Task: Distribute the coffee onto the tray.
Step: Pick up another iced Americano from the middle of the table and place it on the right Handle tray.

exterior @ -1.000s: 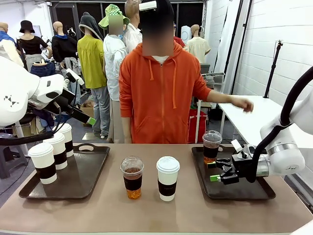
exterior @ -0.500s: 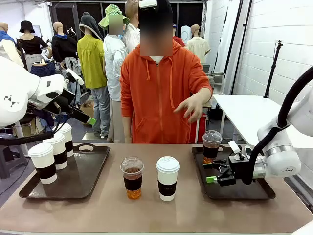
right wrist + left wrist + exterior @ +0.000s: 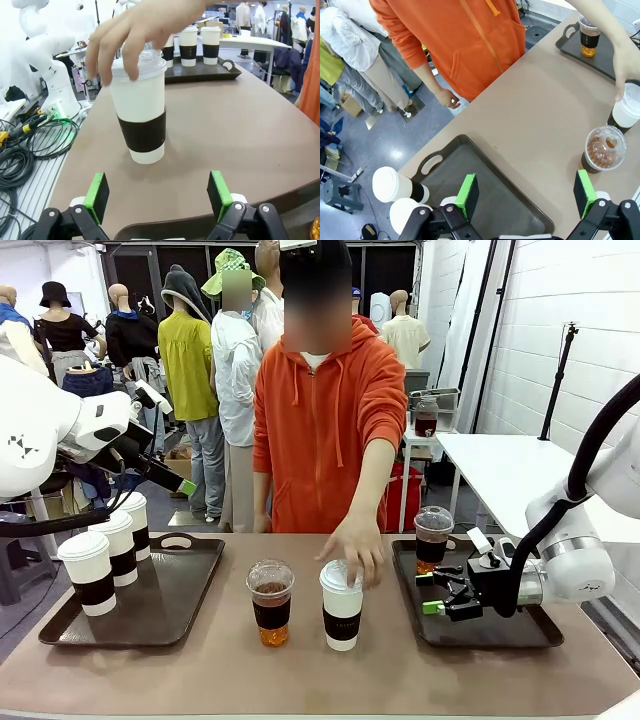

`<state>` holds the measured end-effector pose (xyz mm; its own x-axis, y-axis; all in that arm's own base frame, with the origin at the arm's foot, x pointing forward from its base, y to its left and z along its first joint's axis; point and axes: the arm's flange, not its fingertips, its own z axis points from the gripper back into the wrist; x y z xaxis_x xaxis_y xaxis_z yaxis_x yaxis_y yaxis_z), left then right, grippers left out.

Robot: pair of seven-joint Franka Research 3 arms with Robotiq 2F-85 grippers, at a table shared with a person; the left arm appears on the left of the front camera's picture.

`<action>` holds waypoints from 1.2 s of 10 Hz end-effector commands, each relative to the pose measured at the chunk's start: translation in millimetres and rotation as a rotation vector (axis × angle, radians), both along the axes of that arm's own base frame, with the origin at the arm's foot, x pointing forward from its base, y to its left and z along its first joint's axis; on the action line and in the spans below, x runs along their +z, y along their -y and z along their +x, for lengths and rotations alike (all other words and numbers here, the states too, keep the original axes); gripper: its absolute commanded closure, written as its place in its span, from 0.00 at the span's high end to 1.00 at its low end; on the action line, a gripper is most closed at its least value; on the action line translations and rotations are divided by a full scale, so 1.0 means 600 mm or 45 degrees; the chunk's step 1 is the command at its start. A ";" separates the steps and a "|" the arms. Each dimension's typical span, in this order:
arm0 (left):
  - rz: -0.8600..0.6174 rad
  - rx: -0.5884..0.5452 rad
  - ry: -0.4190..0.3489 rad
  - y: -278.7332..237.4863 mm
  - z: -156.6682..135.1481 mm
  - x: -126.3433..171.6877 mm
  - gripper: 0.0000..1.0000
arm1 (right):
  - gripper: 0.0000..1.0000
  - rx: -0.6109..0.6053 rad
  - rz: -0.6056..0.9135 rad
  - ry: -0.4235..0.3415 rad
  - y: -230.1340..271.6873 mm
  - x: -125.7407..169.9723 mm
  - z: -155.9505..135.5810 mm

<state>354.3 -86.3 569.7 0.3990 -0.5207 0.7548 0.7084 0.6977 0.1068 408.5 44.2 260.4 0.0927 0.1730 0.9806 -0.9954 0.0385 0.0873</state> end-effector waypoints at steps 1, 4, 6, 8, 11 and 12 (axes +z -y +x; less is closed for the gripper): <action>-0.009 -0.008 -0.004 0.000 0.001 0.000 1.00 | 1.00 0.001 0.000 -0.001 -0.001 0.000 0.000; -0.009 -0.008 -0.004 0.000 0.001 0.000 1.00 | 1.00 0.001 0.000 -0.001 -0.001 0.000 0.000; -0.009 -0.008 -0.004 0.000 0.001 0.000 1.00 | 1.00 0.001 0.000 -0.001 -0.001 0.000 0.000; -0.009 -0.008 -0.004 0.000 0.001 0.000 1.00 | 1.00 0.001 0.000 -0.001 -0.001 0.000 0.000; -0.009 -0.008 -0.004 0.000 0.001 0.000 1.00 | 1.00 0.001 0.000 -0.001 -0.001 0.000 0.000; -0.009 -0.008 -0.004 0.000 0.001 0.000 1.00 | 1.00 0.001 0.000 -0.001 -0.001 0.000 0.000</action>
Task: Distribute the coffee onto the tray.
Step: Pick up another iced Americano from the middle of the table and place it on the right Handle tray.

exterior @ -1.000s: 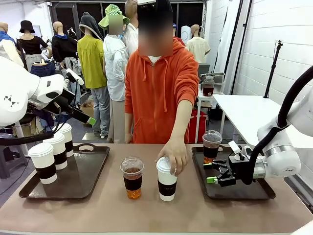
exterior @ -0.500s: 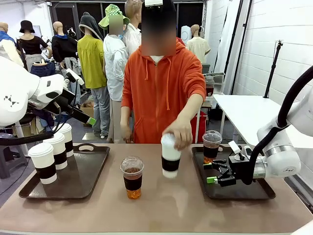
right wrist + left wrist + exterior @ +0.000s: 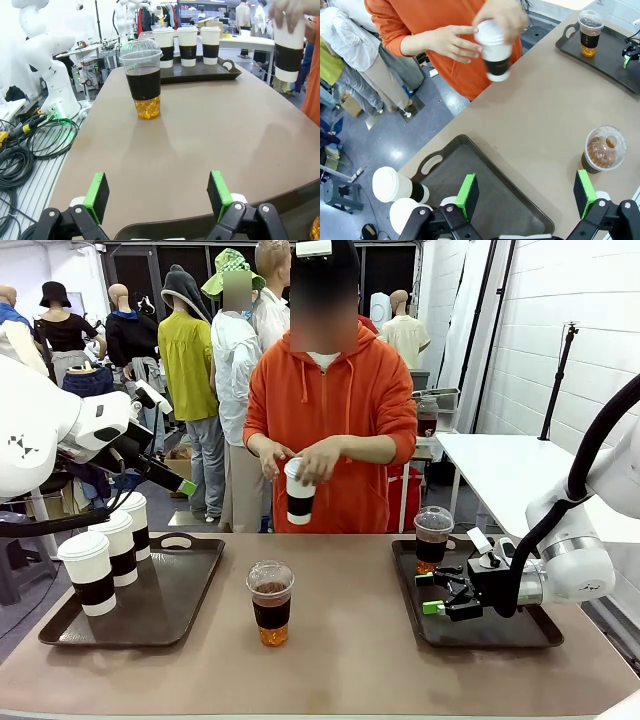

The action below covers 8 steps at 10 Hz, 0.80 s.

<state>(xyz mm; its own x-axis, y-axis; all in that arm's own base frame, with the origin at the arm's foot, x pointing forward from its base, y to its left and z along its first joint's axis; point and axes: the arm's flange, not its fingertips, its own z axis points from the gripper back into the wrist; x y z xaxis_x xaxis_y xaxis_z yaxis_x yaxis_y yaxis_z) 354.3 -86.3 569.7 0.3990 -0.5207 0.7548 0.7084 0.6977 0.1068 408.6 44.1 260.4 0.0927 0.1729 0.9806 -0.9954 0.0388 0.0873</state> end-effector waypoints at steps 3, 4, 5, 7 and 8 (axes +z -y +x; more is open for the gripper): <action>-0.009 -0.008 -0.004 0.000 0.001 0.000 1.00 | 1.00 0.001 0.000 -0.001 -0.001 0.000 0.000; -0.009 -0.008 -0.004 0.000 0.001 0.000 1.00 | 1.00 0.001 0.000 -0.001 -0.001 0.000 0.000; -0.009 -0.008 -0.004 0.000 0.001 0.000 1.00 | 1.00 0.001 0.000 -0.001 -0.001 0.000 0.000; -0.009 -0.008 -0.004 0.000 0.001 0.000 1.00 | 1.00 0.001 0.000 -0.001 -0.001 0.000 0.000; -0.009 -0.008 -0.004 0.000 0.001 0.000 1.00 | 1.00 0.001 0.000 -0.001 -0.001 0.000 0.000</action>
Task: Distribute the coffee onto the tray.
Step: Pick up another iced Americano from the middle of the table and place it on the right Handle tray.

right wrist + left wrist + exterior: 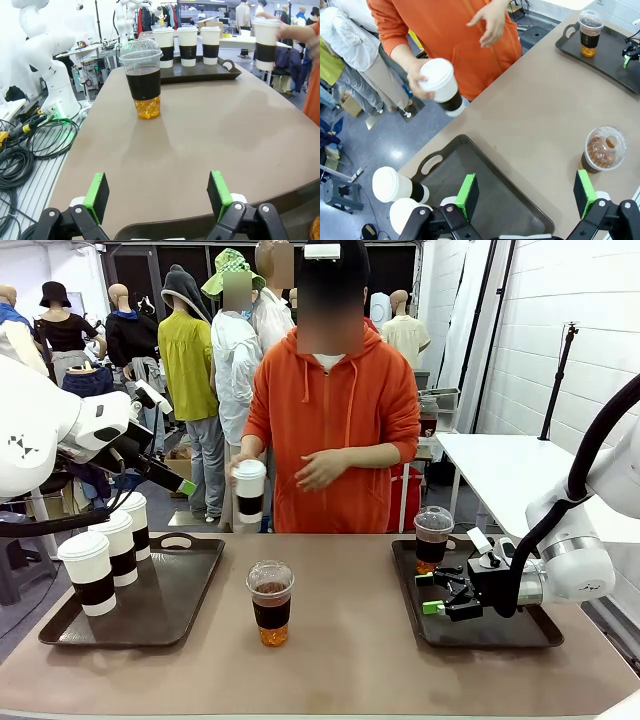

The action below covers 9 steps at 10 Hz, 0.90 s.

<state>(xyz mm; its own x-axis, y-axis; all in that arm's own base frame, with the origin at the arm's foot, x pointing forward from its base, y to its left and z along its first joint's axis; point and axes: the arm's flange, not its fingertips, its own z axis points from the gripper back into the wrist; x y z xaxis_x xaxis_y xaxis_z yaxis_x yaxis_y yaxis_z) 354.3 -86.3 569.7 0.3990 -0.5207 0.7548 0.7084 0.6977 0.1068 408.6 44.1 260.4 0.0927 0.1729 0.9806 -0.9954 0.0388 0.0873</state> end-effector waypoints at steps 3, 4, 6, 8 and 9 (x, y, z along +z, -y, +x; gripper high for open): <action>-0.009 -0.008 -0.004 0.000 0.001 0.000 1.00 | 1.00 -0.063 0.025 -0.014 -0.040 0.002 -0.002; -0.009 -0.008 -0.004 0.000 0.001 0.000 1.00 | 1.00 -0.063 0.021 -0.021 -0.065 0.001 -0.004; -0.009 -0.008 -0.004 0.000 0.001 0.000 1.00 | 1.00 -0.072 0.021 -0.025 -0.116 -0.003 0.001; -0.009 -0.008 -0.004 0.000 0.001 0.000 1.00 | 1.00 -0.060 0.025 -0.014 -0.169 -0.007 0.011; -0.009 -0.008 -0.004 0.000 0.001 0.000 1.00 | 1.00 -0.024 0.030 -0.016 -0.197 -0.009 0.017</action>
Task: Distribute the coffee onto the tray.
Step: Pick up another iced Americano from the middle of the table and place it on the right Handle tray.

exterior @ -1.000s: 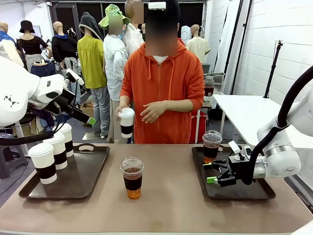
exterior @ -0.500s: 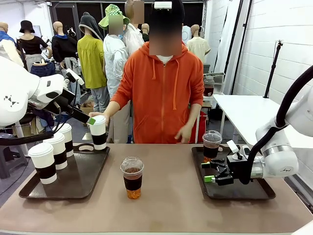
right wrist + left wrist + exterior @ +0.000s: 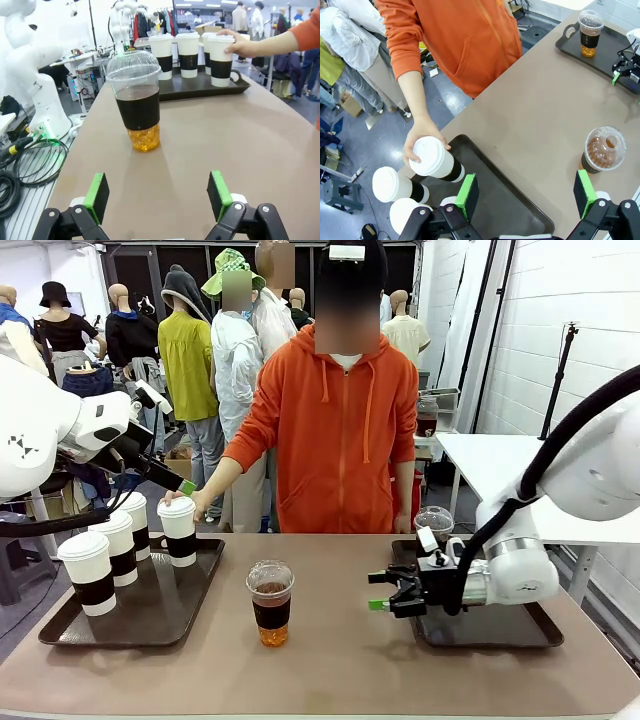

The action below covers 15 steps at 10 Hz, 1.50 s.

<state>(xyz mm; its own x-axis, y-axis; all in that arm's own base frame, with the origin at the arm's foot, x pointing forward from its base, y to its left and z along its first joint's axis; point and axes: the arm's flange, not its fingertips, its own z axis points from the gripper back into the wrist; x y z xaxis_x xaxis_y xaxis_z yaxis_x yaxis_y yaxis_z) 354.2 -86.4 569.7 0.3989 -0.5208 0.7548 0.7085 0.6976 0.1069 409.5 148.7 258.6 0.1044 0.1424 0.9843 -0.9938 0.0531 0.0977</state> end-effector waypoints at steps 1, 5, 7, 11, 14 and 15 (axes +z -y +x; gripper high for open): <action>-0.009 -0.008 -0.004 0.000 0.001 -0.001 1.00 | 1.00 0.019 -0.008 0.015 -0.052 -0.007 0.022; -0.009 -0.008 -0.004 0.000 0.001 -0.001 1.00 | 1.00 0.043 0.001 0.022 -0.109 -0.027 0.045; -0.009 -0.008 -0.004 0.000 0.001 -0.001 1.00 | 1.00 0.037 -0.013 0.020 -0.104 -0.025 0.041; -0.009 -0.008 -0.004 0.000 0.001 -0.001 1.00 | 1.00 0.090 -0.004 0.008 -0.101 -0.023 0.041; -0.009 -0.008 -0.004 0.000 0.001 -0.001 1.00 | 1.00 0.056 -0.002 0.020 -0.122 -0.027 0.040; -0.009 -0.008 -0.004 0.000 0.001 -0.001 1.00 | 1.00 0.053 0.007 0.027 -0.143 -0.029 0.037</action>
